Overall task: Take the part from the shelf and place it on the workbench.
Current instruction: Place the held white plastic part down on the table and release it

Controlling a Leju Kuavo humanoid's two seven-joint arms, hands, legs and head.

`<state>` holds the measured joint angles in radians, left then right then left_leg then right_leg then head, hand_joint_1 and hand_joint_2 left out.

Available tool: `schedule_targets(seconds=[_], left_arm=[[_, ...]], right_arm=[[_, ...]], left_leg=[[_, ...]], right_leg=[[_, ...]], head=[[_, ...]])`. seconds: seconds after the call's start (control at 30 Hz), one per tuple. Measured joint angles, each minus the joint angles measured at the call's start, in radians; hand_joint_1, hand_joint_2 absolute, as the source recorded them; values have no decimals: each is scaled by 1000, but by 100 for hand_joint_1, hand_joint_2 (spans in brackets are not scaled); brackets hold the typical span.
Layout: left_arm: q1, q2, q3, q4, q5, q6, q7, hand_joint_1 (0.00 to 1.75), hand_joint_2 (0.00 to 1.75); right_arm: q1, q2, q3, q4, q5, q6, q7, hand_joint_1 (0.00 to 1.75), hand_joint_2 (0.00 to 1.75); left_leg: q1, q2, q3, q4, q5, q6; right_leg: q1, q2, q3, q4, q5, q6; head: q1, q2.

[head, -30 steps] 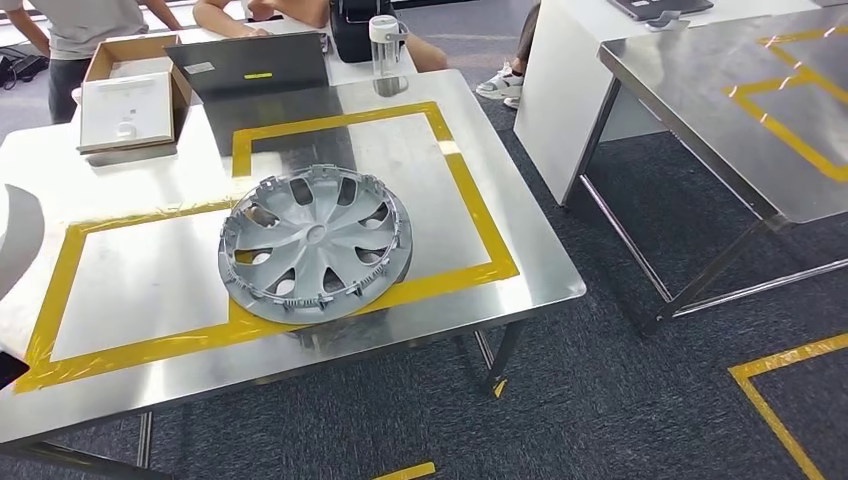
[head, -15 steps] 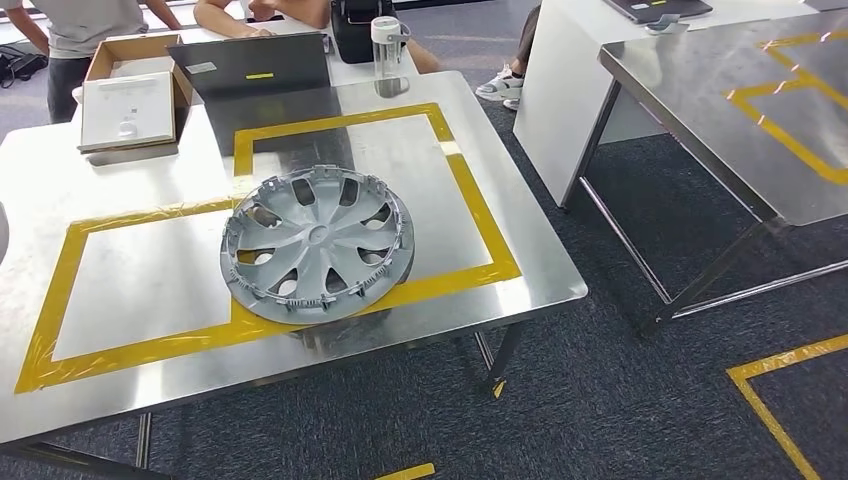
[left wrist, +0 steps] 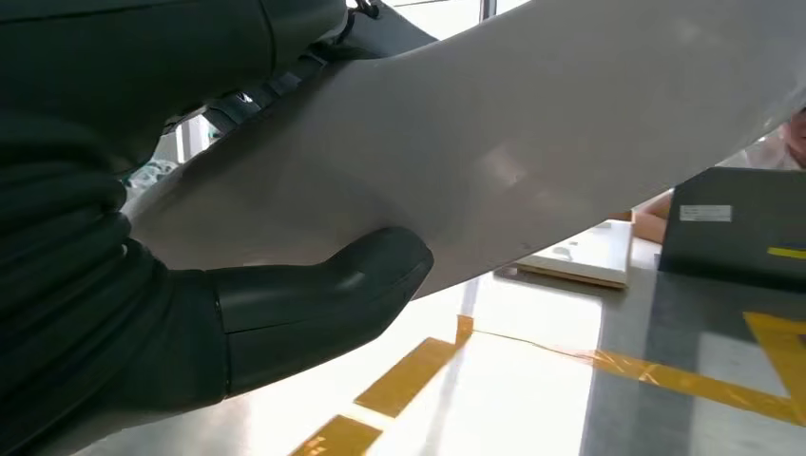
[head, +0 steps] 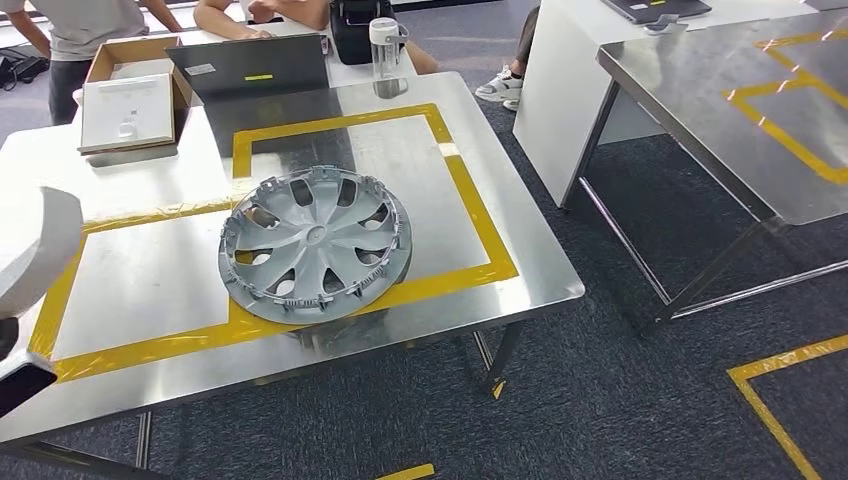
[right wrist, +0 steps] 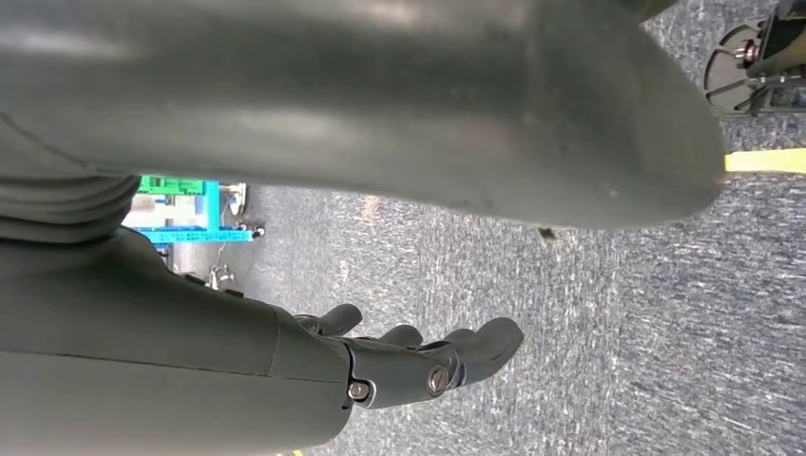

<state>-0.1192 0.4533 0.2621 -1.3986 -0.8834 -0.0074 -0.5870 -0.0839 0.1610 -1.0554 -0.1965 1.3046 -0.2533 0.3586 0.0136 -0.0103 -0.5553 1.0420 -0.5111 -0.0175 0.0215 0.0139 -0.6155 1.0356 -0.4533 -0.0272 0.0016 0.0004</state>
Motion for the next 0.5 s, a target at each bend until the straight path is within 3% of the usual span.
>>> schedule_targets(seconds=[0.13,0.27,0.33,0.47,0.5], left_arm=[[-80,-41,-99,74,-43,22,12,175,175],[-150,-55,-165,152,-42,25,12,0,175],[-174,-55,-179,184,-29,30,8,0,175],[-193,-56,-187,219,-3,42,10,0,0],[-193,-56,-187,223,0,43,17,0,0]], right_arm=[[-1,1,0,0,-5,-5,0,0,0],[-1,1,0,0,-6,-10,0,0,0],[-1,1,0,0,-6,-10,0,0,0],[-1,1,0,0,-6,-9,0,0,0],[0,1,0,0,-7,-10,0,0,0]], left_leg=[[0,1,0,0,1,0],[0,3,0,0,1,0],[0,3,0,0,1,0],[0,3,0,-1,1,0],[0,3,0,-1,1,0]], right_leg=[[0,0,0,0,2,1],[0,2,0,0,2,2],[0,2,-1,0,2,2],[0,3,-1,0,2,2],[0,3,-1,0,2,2]], head=[[0,0],[0,0],[0,0],[0,0],[0,0]])
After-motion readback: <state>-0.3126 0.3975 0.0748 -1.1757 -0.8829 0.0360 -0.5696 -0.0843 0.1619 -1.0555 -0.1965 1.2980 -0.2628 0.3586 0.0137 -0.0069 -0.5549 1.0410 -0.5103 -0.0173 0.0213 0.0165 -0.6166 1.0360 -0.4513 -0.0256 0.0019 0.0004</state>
